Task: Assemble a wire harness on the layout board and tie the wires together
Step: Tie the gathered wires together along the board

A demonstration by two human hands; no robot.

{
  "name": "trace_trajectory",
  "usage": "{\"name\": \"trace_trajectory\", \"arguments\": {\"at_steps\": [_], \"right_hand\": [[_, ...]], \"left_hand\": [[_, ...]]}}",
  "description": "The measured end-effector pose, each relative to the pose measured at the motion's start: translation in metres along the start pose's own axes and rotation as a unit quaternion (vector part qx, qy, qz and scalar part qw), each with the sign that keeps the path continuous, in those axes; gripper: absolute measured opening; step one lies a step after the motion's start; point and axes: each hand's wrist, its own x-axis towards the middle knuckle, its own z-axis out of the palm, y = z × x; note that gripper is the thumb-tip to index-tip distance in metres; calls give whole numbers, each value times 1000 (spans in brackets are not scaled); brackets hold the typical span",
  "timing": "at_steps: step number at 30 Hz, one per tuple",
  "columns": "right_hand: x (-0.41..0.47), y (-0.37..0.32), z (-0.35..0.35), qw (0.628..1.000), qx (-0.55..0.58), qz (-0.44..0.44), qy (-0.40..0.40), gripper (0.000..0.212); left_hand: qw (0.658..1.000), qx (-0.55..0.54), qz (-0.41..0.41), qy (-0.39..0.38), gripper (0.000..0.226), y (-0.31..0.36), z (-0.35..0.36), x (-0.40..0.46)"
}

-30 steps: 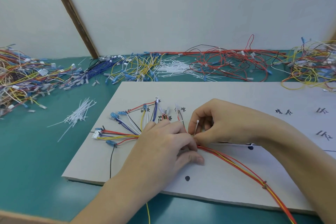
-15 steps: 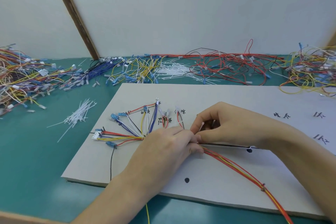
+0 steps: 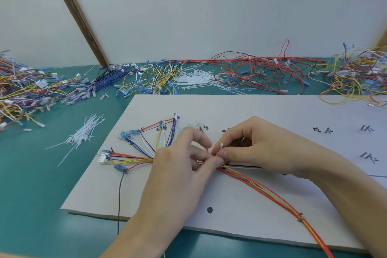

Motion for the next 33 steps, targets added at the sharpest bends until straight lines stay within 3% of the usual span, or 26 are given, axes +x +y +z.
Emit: {"name": "trace_trajectory", "arguments": {"at_steps": [6,14,33], "right_hand": [[1,4,-1,999,34,-19,4,10],[2,5,0,1000,10,-19,6,10],[3,6,1,1000,4,-16,21,12]], "left_hand": [[999,-24,-18,30,13,-5,6,-1],[999,18,13,43,24,-5,7,-4],[989,123,72,45,24,2,9,-4]]}}
